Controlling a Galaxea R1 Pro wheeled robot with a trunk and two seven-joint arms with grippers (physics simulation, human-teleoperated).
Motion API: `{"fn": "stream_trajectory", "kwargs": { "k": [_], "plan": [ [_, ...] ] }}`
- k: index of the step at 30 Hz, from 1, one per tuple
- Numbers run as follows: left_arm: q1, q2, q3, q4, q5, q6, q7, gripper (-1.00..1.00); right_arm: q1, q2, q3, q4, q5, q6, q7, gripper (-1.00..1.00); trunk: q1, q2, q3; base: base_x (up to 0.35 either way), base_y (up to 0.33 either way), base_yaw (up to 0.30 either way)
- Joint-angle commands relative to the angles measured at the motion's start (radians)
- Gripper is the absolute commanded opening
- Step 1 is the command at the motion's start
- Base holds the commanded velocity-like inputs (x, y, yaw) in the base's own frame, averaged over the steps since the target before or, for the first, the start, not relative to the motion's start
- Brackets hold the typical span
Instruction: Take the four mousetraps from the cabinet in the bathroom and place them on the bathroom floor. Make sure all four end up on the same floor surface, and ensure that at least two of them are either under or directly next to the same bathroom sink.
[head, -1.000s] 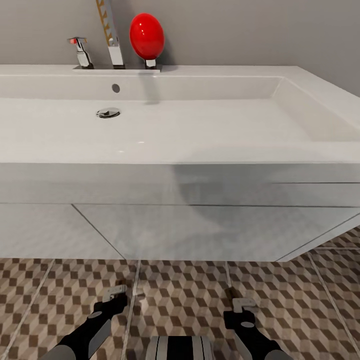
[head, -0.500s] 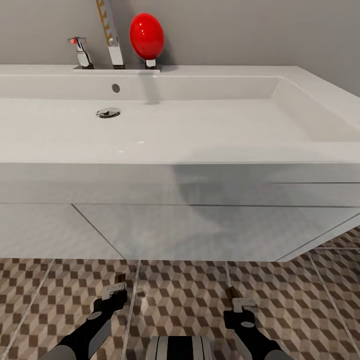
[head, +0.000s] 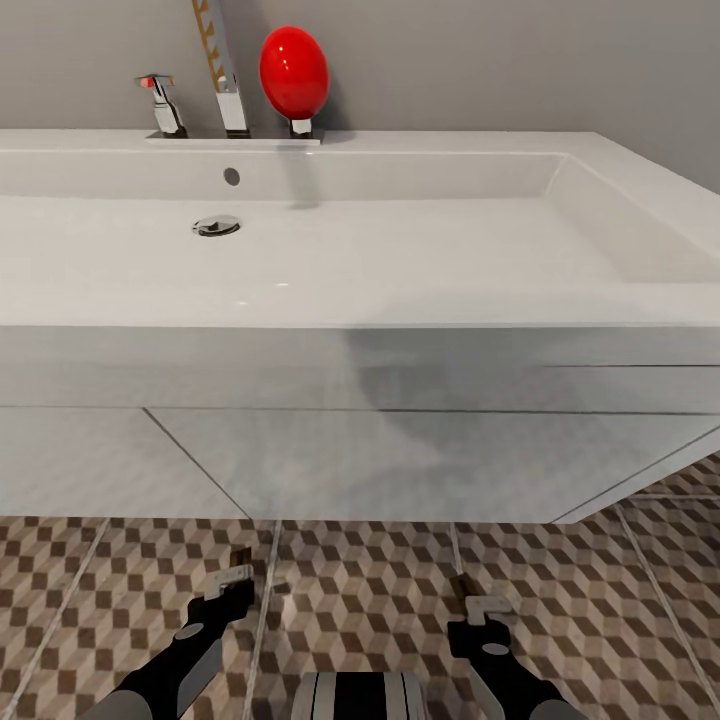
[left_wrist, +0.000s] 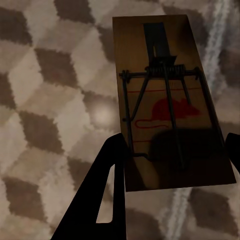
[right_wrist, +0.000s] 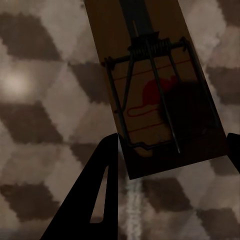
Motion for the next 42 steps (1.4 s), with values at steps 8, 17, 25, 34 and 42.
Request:
{"fn": "stream_trajectory", "kwargs": {
  "k": [8, 17, 25, 34, 42],
  "plan": [
    [0.0, 0.001, -0.009, 0.0, 0.005, -0.006, 0.009, -1.0, -0.001, 0.001, -0.008, 0.001, 0.008, -0.006, -0.002, -1.0, 0.0, 0.0, -0.001, 0.158, 0.035, 0.0],
    [0.0, -0.001, -0.009, 0.0, 0.004, -0.008, 0.009, -1.0, -0.001, 0.001, -0.008, 0.001, 0.009, -0.007, -0.002, -1.0, 0.0, 0.0, -0.001, 0.081, 0.015, 0.0],
    [0.0, -0.002, -0.011, 0.0, 0.004, -0.008, 0.009, -1.0, -0.001, 0.001, -0.01, 0.001, 0.009, -0.008, -0.002, -1.0, 0.0, 0.0, -0.001, 0.009, 0.001, 0.0],
    [0.0, -0.002, -0.013, 0.0, 0.006, -0.005, 0.008, -1.0, -0.001, -0.001, -0.016, -0.037, 0.002, -0.006, -0.002, -1.0, 0.0, 0.0, -0.001, 0.042, 0.0, 0.0],
    [0.0, -0.003, -0.013, 0.0, 0.005, -0.002, 0.007, -1.0, -0.006, -0.032, -0.021, -0.063, -0.006, 0.002, -0.004, -1.0, 0.0, 0.0, -0.001, 0.005, 0.0, 0.0]
  ]
}}
